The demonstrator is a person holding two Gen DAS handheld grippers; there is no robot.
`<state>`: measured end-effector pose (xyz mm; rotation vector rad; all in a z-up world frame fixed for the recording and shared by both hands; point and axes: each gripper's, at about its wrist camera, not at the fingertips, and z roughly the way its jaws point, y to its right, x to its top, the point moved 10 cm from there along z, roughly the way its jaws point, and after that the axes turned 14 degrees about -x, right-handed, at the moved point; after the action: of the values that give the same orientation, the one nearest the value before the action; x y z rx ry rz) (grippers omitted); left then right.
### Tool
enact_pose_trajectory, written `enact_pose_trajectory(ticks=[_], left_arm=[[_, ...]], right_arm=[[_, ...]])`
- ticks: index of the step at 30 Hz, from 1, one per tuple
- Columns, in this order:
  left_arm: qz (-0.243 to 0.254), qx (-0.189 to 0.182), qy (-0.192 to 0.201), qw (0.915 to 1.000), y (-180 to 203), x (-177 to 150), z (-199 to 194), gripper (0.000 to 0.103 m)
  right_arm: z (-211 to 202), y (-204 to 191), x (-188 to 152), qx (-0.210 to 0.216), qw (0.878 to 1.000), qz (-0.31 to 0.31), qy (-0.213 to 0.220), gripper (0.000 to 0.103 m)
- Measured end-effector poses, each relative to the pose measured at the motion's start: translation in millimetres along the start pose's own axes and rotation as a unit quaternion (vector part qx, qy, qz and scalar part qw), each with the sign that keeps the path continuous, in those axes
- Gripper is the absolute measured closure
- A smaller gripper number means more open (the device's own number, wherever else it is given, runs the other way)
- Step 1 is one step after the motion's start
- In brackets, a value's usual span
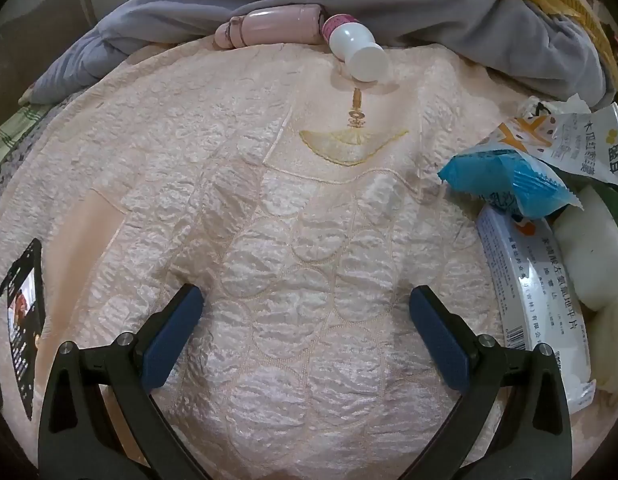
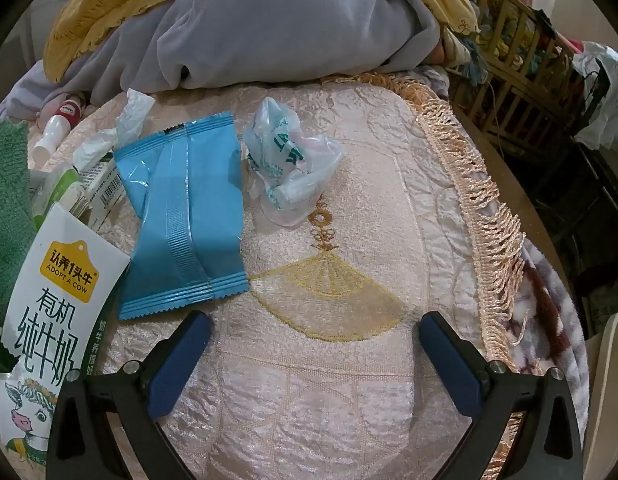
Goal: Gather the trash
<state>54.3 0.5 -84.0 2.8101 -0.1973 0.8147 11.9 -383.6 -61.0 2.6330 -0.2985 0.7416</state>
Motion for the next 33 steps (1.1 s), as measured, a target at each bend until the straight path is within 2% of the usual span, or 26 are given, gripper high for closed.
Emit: enact_pose_trajectory(ticks=[4,11,13,17,20,25,29,33], left_arm=[[-0.012,-0.001,-0.016,0.9998,-3.2,-3.6,-5.0,0.0],[-0.018,-0.024,0.004,0.9995,7.1,-38.7,-54.2,0.001],[-0.026,-0.037,0.0,0.999,9.2,-30.7,-58.5,0.0],[-0.03,-0.051,0.032,0.9977,24.1,-27.8,-82.6,0.0],[-0.032,-0.063,0.053,0.9961,35.2,-22.5,-102.0,0.001],[-0.026,-0.077,0.091,0.9925,57.5,-14.7,-129.6,0.001],[-0.013,-0.086,0.127,0.9881,84.7,-1.6,-153.7,0.001],[0.009,-0.094,0.161,0.9824,110.6,6.4,-181.9,0.001]], right_arm=[[0.0,0.1,0.0,0.0,1.0,0.001,0.001,0.0],[4.0,1.6,7.2,-0.008,1.0,0.005,-0.001,0.0],[7.6,0.6,11.1,-0.004,1.0,0.007,-0.006,0.0],[5.7,1.9,3.9,0.026,0.999,-0.029,-0.037,0.0],[-3.3,7.6,-1.4,0.048,0.997,-0.043,-0.034,0.0],[-46.2,44.9,-12.9,0.031,0.999,-0.017,0.012,0.0],[-105.2,57.4,-15.1,0.05,0.996,0.01,0.068,0.0],[-162.5,60.4,-6.5,0.07,0.989,0.049,0.124,0.0]])
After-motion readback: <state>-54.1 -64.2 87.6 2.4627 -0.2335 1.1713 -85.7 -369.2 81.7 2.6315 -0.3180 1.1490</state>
